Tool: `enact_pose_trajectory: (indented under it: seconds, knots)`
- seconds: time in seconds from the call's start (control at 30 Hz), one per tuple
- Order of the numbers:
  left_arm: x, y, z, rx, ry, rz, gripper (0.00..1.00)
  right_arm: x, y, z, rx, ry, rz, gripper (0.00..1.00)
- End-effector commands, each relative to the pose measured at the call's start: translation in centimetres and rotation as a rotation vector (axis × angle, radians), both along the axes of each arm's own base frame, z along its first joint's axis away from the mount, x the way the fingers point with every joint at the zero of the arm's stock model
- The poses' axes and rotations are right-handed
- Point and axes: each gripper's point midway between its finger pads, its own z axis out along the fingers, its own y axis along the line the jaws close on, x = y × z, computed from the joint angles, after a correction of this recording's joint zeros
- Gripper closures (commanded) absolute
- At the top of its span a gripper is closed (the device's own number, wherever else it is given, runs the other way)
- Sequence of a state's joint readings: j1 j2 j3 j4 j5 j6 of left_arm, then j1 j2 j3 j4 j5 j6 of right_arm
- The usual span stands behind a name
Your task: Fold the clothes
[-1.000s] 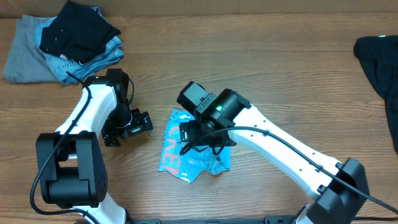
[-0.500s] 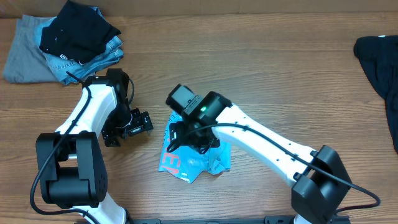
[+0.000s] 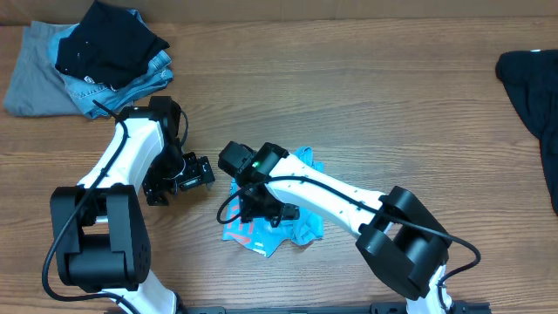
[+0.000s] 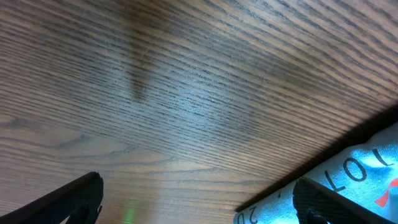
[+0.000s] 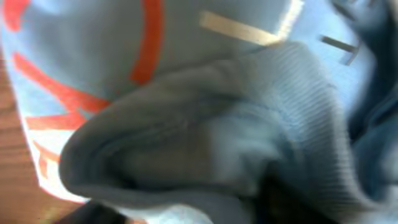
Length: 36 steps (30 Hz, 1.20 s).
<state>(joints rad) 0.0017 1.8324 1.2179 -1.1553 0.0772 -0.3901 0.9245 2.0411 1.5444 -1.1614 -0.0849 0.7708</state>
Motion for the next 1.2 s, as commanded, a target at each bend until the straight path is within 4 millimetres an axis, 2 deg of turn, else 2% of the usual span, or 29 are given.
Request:
enact_pose_trajectory:
  seconds: [0.0,0.1,0.23,0.37,0.43,0.5,0.6,0.63,0.8,0.97,1.03,1.1,1.17]
  knots:
    - [-0.1,0.1,0.6,0.011,-0.016,0.002,0.0,0.5,-0.9,0.3,-0.045,-0.029,-0.013,0.6]
    - [-0.1,0.1,0.5,0.011,-0.016,0.002,0.0,0.6,-2.4,0.8,-0.101,-0.022,-0.031,0.79]
    - [-0.1,0.1,0.5,0.011,-0.016,0.002,0.0,0.7,-4.7,1.8,-0.183,0.0,-0.05,0.96]
    - [-0.1,0.1,0.5,0.011,-0.016,0.002,0.0,0.6,-6.8,2.9,-0.265,0.01,-0.054,0.96]
    - [-0.1,0.1,0.5,0.011,-0.016,0.002,0.0,0.2,-7.9,3.6,-0.307,0.02,-0.052,0.94]
    - [-0.1,0.1,0.5,0.011,-0.016,0.002,0.0,-0.4,-8.7,4.0,-0.34,0.042,-0.049,0.87]
    - [-0.1,0.1,0.6,0.01,-0.016,0.002,0.0,-1.0,-9.5,4.3,-0.375,0.068,-0.044,0.82]
    - [-0.1,0.1,0.6,0.01,-0.016,0.002,0.0,-1.2,-9.7,4.3,-0.384,0.072,-0.04,0.78]
    - [-0.2,0.1,0.6,0.01,-0.013,0.002,0.0,-1.7,-10.5,4.0,-0.417,0.091,-0.037,0.74]
    - [-0.2,0.1,0.6,0.01,-0.011,0.002,0.0,-2.9,-12.6,4.6,-0.524,0.124,-0.065,0.73]
    - [-0.2,0.1,0.6,0.009,-0.011,0.002,0.0,-3.1,-12.8,4.7,-0.525,0.128,-0.067,0.69]
    - [-0.3,0.1,0.6,0.007,-0.008,0.002,0.0,-3.4,-13.1,4.9,-0.523,0.127,-0.068,0.56]
    - [-0.5,0.1,0.6,0.007,-0.001,0.002,0.0,-3.6,-13.3,5.1,-0.521,0.125,-0.068,0.55]
